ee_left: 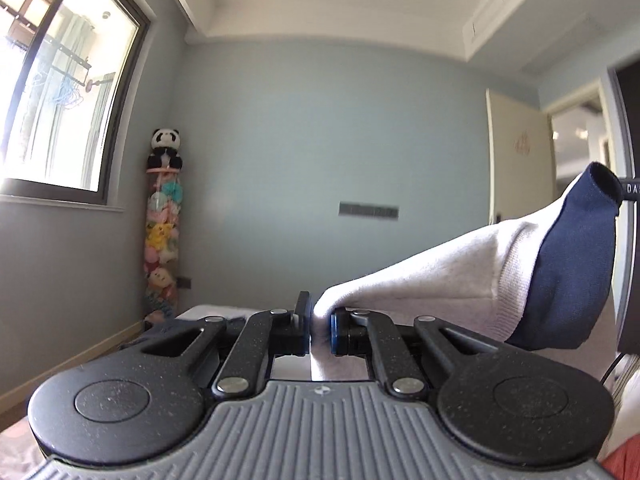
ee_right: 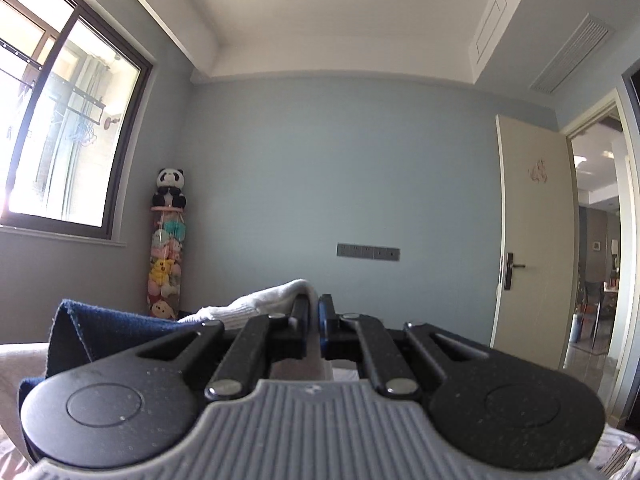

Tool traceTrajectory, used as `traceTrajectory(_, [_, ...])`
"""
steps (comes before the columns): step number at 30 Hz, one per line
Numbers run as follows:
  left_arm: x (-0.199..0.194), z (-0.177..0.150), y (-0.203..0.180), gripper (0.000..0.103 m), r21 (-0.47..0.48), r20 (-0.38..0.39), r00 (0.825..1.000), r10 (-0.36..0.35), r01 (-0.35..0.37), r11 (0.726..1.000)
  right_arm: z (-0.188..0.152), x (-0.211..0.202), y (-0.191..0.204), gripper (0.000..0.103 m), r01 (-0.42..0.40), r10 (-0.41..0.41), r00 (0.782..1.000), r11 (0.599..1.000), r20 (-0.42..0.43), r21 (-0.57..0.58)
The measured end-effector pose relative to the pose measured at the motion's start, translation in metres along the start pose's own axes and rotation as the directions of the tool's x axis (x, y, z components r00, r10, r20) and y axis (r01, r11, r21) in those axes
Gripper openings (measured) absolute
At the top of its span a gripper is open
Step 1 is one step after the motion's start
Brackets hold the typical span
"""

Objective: Fold clothes

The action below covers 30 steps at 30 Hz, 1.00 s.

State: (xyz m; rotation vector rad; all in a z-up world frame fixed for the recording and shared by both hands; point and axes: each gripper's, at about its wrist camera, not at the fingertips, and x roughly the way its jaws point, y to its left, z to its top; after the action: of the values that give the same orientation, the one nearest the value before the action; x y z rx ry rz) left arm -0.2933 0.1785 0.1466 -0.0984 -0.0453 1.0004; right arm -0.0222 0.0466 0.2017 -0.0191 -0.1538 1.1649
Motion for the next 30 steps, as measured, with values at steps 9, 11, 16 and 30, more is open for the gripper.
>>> traceTrajectory(9, [0.094, -0.031, 0.045, 0.01, -0.067, -0.219, 0.976, -0.021, 0.007, 0.998, -0.038, 0.064, 0.012, 0.006, -0.034, 0.025, 0.984, 0.998, -0.177, -0.051])
traceTrajectory(11, [0.121, -0.056, 0.054, 0.01, -0.057, -0.304, 0.953, -0.008, -0.01, 0.998, -0.072, 0.091, 0.015, 0.006, -0.042, 0.029, 0.963, 0.998, -0.27, -0.045])
traceTrajectory(16, [0.153, -0.132, 0.076, 0.01, 0.011, -0.462, 0.885, 0.061, -0.063, 0.998, -0.158, 0.155, 0.031, 0.006, -0.071, 0.046, 0.877, 0.997, -0.478, -0.036])
traceTrajectory(30, [0.186, -0.208, 0.115, 0.01, -0.026, -0.616, 0.786, 0.057, -0.092, 0.995, -0.223, 0.228, 0.042, 0.041, -0.168, 0.19, 0.729, 0.981, -0.658, 0.098])
